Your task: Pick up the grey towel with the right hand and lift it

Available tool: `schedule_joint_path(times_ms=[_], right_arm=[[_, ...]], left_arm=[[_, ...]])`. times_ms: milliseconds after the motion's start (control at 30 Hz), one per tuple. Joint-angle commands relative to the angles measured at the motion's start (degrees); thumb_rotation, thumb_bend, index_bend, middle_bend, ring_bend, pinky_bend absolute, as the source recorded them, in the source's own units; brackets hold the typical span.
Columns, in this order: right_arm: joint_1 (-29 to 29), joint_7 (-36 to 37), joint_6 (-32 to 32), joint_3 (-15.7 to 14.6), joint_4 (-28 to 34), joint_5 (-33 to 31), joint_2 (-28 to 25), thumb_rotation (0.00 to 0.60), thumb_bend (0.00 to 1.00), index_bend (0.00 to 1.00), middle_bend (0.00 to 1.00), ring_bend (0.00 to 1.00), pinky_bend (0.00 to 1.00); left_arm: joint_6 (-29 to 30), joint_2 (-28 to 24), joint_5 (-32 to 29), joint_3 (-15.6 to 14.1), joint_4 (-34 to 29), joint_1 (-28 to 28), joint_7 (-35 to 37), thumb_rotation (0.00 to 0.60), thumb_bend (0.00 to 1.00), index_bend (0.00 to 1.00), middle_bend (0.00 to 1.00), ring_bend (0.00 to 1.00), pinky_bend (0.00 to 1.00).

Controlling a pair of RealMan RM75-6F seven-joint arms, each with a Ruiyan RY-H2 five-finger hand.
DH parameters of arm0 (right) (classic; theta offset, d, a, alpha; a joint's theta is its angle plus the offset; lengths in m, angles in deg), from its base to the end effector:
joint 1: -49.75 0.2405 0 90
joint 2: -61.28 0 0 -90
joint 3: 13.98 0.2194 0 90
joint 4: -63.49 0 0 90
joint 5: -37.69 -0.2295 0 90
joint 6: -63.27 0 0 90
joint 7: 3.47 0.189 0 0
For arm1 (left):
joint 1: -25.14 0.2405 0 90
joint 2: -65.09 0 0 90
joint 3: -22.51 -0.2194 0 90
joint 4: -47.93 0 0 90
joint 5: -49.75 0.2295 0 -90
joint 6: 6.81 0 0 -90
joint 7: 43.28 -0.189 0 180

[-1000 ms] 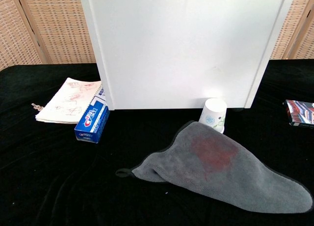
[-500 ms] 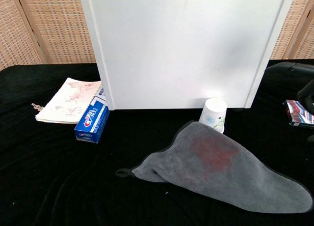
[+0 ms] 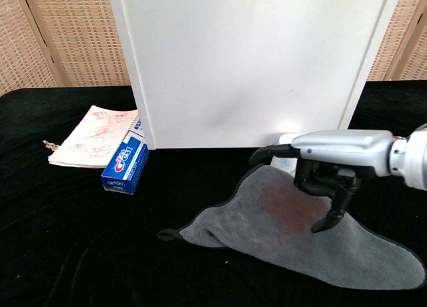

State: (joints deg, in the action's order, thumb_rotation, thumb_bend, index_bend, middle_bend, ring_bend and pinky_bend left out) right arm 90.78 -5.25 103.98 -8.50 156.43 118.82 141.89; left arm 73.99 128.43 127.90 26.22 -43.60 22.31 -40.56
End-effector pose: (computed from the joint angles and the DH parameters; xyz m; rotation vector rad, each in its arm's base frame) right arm -0.1045 -0.2989 -0.0788 2.2445 -1.1279 0.8904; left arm -0.3253 0.2154 0.1311 -1.2589 -1.0372 -0.7992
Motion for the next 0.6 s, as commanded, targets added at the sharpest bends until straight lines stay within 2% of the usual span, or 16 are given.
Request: schedule_joint_path(times_ms=[33,367,600], right_arm=[[3.3,-5.6,-3.2,1.5,-3.0,-6.1,5.5,0.600,0.00,0.14,0.91,0.87,0.97],[8.2,-14.6,-4.6,2.5,-7.5,-19.0,13.6,0.600,0.00,0.14,0.92,0.87,0.97],[10.5,-17.7,-4.6,2.1,-10.0,-24.8,17.2,0.600,0.00,0.15,0.92,0.87,0.97]], left_arm=[[-0.9,0.0,-0.7,0.2,0.3,-0.4,0.2,0.600,0.00,0.00,0.00,0.00,0.00],[-3.1,0.3,-2.9,0.7,1.4,-1.2,0.7,0.600,0.00,0.00,0.00,0.00,0.00],[-3.8,0.4,-3.2,0.8,1.6,-1.5,0.9,0.600,0.00,0.00,0.00,0.00,0.00]])
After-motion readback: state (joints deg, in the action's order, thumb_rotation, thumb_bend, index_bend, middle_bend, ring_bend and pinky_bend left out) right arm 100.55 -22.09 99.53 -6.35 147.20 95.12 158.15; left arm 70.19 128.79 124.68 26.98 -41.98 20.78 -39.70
